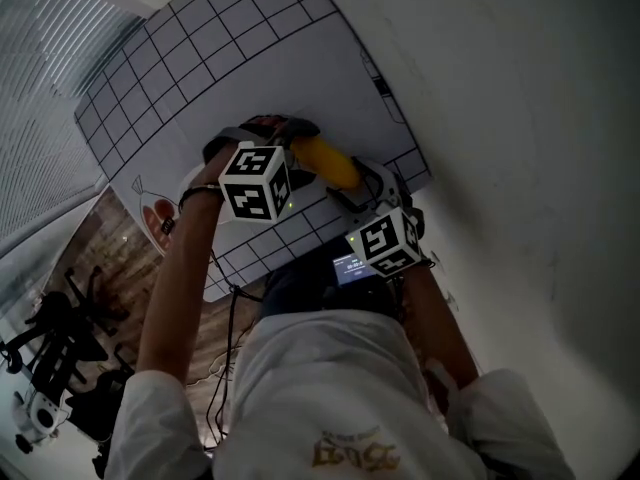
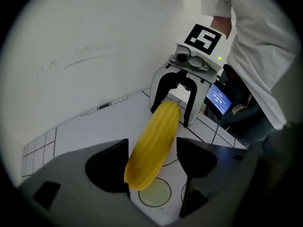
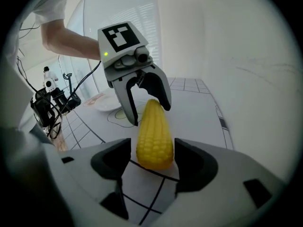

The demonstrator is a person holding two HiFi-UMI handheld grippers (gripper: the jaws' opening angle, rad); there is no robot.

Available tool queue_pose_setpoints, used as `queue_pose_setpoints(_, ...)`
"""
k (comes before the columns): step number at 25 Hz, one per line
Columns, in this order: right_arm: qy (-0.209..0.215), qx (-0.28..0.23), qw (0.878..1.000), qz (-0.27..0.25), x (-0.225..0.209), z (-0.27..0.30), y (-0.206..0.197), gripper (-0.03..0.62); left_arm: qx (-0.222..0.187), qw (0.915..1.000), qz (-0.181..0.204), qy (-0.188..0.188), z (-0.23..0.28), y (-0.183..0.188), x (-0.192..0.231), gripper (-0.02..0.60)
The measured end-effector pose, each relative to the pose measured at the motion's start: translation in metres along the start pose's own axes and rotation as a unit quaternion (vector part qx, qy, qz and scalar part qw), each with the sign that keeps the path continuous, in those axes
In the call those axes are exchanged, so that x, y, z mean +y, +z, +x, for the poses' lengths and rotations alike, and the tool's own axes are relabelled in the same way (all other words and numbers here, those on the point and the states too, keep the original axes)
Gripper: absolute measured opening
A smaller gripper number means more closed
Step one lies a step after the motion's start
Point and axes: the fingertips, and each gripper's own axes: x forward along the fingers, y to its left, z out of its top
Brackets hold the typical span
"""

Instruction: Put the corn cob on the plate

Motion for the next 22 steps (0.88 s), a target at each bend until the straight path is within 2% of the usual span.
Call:
queue_pose_setpoints(3,0.006,0.022,0.999,-0.023,0.000,0.010,-0.008,0.282,0.015,0.9997,0.015,-0.011,0.010,-0.004,0.002,0.311)
queue_pose_setpoints(5,0.005,0.026,0.999,-0.020,-0.003,0.013,-0.010,0.282,0.025,0.9992,0.025,-0.018,0.016,-0.008,0.003,0.313)
queue_pose_setpoints(11,0.004,0.027,1.000,-0.006,-0.007,0.013,-0.009,0.258,-0.008,0.9995,0.018,-0.023,0.017,-0.005,0.006,0.313)
queue_pose_setpoints(22,0.010,0.038,0.999,-0.012,-0.007,0.012,-0.009,0.255,0.002,0.9996,0.019,-0.023,0.015,-0.005,0.005,0.308)
